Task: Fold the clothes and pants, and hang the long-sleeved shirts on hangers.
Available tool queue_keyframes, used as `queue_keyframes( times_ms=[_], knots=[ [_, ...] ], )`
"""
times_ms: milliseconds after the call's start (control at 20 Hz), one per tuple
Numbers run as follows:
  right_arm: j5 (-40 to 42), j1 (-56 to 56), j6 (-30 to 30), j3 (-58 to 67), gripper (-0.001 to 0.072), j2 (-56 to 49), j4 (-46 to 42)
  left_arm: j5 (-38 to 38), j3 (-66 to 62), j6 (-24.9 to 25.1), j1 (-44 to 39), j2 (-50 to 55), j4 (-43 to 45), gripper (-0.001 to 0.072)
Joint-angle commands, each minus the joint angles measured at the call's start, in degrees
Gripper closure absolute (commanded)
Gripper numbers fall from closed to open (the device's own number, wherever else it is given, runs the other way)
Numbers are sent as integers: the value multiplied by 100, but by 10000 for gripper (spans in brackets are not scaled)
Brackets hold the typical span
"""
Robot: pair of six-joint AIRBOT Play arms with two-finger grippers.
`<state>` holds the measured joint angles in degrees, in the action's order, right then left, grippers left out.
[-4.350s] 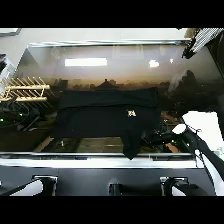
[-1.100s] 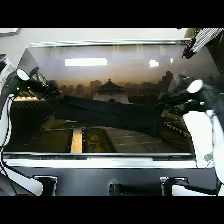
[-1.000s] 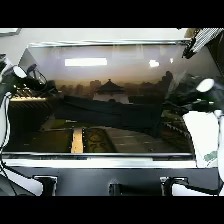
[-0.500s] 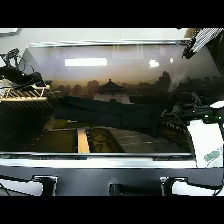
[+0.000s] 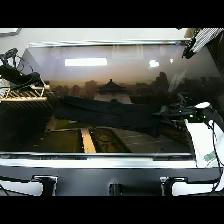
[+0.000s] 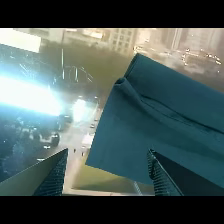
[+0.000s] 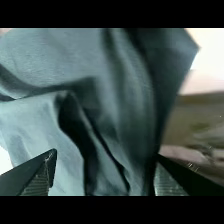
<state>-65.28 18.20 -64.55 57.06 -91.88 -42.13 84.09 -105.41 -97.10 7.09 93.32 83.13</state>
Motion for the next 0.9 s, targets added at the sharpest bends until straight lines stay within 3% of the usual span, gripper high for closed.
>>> queue_keyframes(
  times_ms=[0,50,150,250,300,350,400,500,550,700,850],
  knots=[
    [243,-385,-13,-17,73,-103,-118,15,-7,-2,2,-4,7,119],
    [249,-514,-15,-17,114,-103,-127,15,-7,-4,7,-4,7,119],
    [225,-741,-66,-17,281,-103,-181,15,-4,-2,9,-4,4,120],
    [142,-822,-83,-17,595,-50,-151,15,-4,-4,9,-4,2,123],
    [76,-804,-83,-15,679,37,-81,15,-4,-2,7,-4,-7,125],
    [39,-793,-201,9,679,179,-105,15,-4,-2,7,0,-22,129],
    [-39,-772,-428,96,680,326,-210,15,-2,0,2,7,-61,243],
    [-361,-769,-1034,466,680,632,-634,13,46,-4,-20,35,-293,626],
    [-608,-769,-1307,730,680,763,-879,-15,122,-2,-55,70,-553,689],
    [-1290,-769,-1954,1574,679,1036,-1532,-439,640,0,-363,203,-1432,689],
    [-1725,-769,-2328,2350,679,1123,-1928,-1355,1285,-2,-1078,481,-2376,689]
  ],
)
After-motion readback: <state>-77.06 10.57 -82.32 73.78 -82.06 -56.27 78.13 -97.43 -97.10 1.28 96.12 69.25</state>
